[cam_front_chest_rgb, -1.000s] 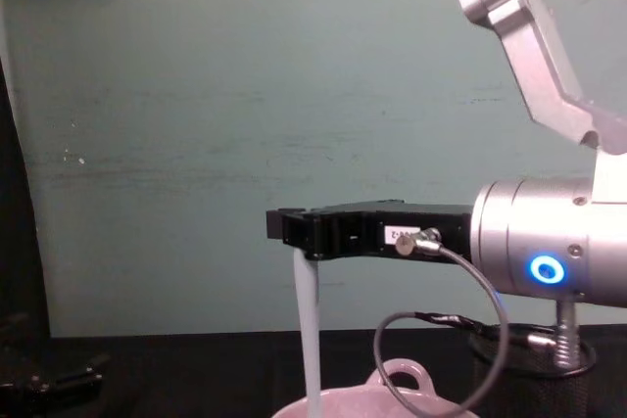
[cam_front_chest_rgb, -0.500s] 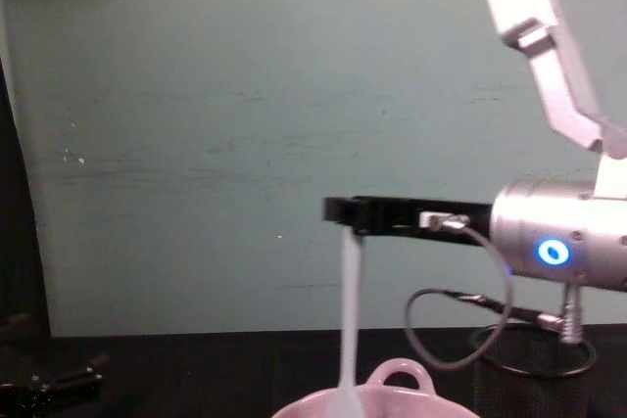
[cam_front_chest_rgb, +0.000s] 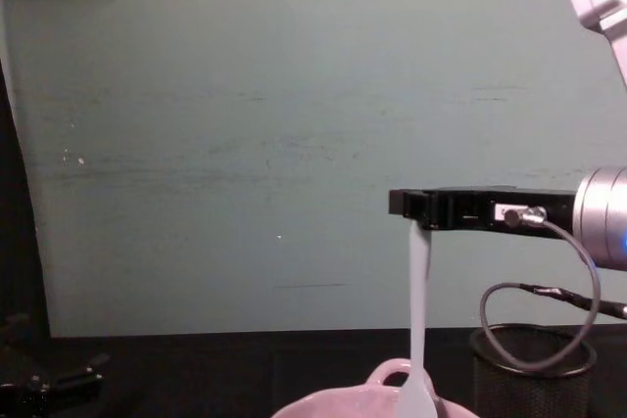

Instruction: Use the one hand to pick up the spoon and stir the clear water in the bowl.

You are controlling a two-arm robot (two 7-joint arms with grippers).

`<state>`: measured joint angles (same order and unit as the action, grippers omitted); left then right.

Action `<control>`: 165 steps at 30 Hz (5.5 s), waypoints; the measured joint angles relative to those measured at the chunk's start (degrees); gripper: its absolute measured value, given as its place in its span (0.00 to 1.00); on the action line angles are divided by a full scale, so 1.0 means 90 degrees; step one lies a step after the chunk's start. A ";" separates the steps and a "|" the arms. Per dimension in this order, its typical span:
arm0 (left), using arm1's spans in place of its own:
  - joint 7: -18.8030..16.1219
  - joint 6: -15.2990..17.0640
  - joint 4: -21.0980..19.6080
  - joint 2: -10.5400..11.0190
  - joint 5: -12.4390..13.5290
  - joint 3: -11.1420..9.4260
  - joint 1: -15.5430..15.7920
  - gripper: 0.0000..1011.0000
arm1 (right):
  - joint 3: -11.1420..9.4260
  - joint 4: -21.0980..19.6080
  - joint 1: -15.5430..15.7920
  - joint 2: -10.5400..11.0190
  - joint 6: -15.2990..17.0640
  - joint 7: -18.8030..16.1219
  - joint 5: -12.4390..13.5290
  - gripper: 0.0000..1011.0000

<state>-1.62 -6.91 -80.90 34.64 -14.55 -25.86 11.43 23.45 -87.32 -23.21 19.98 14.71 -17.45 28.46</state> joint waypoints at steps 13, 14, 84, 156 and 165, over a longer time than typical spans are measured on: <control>0.0000 0.0000 0.0000 0.0000 0.0000 0.0000 0.0000 1.00 | 0.0600 -0.0789 0.0190 0.0065 0.0236 -0.0256 -0.0393 0.06; 0.0000 0.0000 0.0000 0.0000 0.0000 0.0000 0.0000 1.00 | 0.0645 -0.0823 0.0185 0.0037 0.0242 -0.0279 -0.0403 0.06; 0.0000 0.0000 0.0000 0.0000 0.0000 0.0000 0.0000 1.00 | -0.1099 -0.0235 0.0481 0.0814 0.0210 -0.0231 0.1623 0.06; 0.0000 0.0000 0.0000 0.0000 0.0000 0.0000 0.0000 1.00 | -0.1305 -0.0170 0.1212 0.1642 -0.0310 0.0594 0.2895 0.81; 0.0000 0.0000 0.0000 0.0000 0.0000 0.0000 0.0000 1.00 | -0.1367 -0.1214 0.1703 0.2405 0.0435 0.1208 0.2606 0.99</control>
<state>-1.62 -6.91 -80.90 34.65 -14.55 -25.86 11.43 11.15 -98.25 -7.88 41.62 18.62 -6.58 51.92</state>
